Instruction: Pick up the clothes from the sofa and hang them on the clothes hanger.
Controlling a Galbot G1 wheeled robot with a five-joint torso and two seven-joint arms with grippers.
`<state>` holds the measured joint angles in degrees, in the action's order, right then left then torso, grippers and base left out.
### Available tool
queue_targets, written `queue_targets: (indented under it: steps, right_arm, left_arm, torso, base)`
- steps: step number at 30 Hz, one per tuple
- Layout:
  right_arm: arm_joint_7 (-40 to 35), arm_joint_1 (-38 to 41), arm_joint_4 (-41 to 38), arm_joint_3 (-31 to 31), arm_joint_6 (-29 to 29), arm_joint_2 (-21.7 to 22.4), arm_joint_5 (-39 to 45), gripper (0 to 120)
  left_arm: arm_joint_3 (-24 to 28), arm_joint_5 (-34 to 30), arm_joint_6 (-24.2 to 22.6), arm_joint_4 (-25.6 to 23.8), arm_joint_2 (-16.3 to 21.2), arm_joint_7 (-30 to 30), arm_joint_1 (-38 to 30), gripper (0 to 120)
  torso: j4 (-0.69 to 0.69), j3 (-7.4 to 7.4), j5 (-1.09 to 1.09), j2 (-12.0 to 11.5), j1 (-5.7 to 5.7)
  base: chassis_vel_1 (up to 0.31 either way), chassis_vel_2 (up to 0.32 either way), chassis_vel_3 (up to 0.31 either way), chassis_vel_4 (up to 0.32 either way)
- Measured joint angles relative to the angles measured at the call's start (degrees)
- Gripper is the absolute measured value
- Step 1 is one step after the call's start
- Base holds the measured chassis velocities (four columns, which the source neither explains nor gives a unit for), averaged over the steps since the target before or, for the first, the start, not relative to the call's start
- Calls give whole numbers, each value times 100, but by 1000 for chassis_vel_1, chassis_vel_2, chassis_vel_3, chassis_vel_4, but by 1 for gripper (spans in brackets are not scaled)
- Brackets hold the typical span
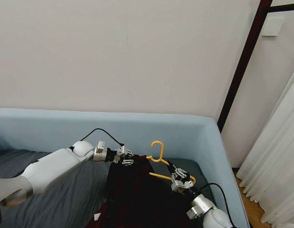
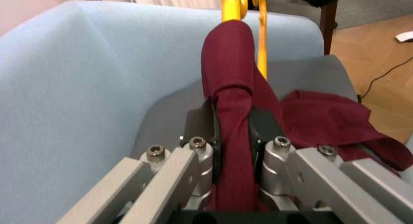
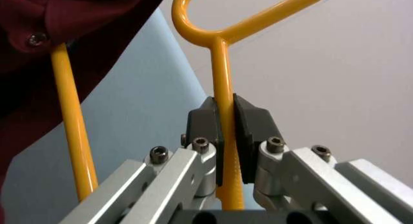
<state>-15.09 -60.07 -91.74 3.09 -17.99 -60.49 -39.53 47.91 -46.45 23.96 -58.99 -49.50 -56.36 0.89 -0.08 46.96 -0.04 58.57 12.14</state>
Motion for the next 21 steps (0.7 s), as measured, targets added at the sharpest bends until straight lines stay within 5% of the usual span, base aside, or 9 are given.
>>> queue_targets:
  steps: [9,21]
  right_arm:
    - [-10,-38,-78,-20,10,70,133,5]
    - [20,-569,-897,-24,185,465,1408,46]
  left_arm:
    - [-115,3,6,-88,54,29,101,8]
    - [-384,-22,82,7,96,160,240,8]
  torso:
    - [0,0,-1,0,0]
    - [1,0,0,0,0]
  base:
    - [0,0,0,0]
    - [0,0,0,0]
